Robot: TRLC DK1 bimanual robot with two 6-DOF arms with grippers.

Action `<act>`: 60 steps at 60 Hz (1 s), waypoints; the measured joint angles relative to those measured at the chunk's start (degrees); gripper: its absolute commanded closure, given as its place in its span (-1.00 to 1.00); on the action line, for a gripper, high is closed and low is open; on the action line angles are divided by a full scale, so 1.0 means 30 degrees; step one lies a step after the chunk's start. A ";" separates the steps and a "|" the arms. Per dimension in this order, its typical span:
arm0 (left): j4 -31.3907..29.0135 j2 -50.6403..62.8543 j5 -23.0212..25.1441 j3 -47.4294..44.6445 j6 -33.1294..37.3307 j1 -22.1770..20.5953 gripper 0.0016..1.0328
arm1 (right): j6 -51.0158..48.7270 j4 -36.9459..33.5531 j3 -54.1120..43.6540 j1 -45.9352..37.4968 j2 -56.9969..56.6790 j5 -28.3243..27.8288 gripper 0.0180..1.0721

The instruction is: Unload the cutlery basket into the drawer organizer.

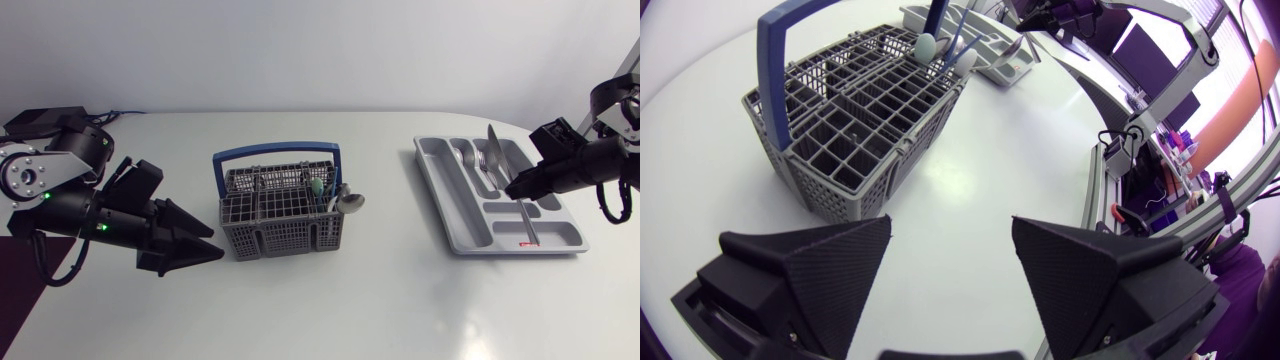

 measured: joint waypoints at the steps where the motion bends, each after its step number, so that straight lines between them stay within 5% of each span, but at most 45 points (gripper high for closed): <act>1: 0.0029 -0.0022 -0.0015 0.0000 -0.0036 -0.0036 -0.62 | 0.0015 0.0073 0.0233 -0.0131 0.0284 0.0051 0.88; 60: 0.2273 -0.2943 -0.2302 -0.1304 -0.2280 -0.1967 -0.65 | 0.3118 0.0583 1.3923 -0.2441 1.2670 0.3803 0.88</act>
